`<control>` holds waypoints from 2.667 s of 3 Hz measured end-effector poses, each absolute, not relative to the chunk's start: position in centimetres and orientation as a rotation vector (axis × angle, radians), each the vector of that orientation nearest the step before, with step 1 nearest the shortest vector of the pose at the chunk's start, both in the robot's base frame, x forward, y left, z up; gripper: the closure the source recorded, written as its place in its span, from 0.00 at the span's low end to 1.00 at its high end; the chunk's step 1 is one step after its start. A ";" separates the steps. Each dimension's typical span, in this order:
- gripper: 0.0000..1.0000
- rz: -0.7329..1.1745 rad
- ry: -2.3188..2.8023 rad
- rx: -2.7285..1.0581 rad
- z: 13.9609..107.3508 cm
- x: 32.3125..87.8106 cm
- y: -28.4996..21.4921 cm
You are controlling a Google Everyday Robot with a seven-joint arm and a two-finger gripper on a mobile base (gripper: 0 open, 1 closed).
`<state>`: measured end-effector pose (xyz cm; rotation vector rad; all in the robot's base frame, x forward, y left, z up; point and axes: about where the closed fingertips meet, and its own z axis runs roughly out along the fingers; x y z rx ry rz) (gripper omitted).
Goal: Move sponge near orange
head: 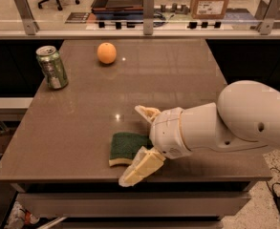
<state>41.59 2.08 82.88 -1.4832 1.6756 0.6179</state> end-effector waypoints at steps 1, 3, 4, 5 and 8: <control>0.16 0.607 1.699 -1.504 82.3 42.1 2.6; 0.63 0.598 1.693 -1.513 82.7 41.9 2.8; 0.86 0.594 1.690 -1.516 82.8 41.8 2.9; 1.00 0.589 1.687 -1.520 83.0 41.7 3.0; 1.00 0.504 1.717 -1.438 86.4 45.4 2.2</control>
Offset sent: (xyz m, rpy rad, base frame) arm 0.0044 0.0044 -0.0050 -0.0262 0.0109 0.0019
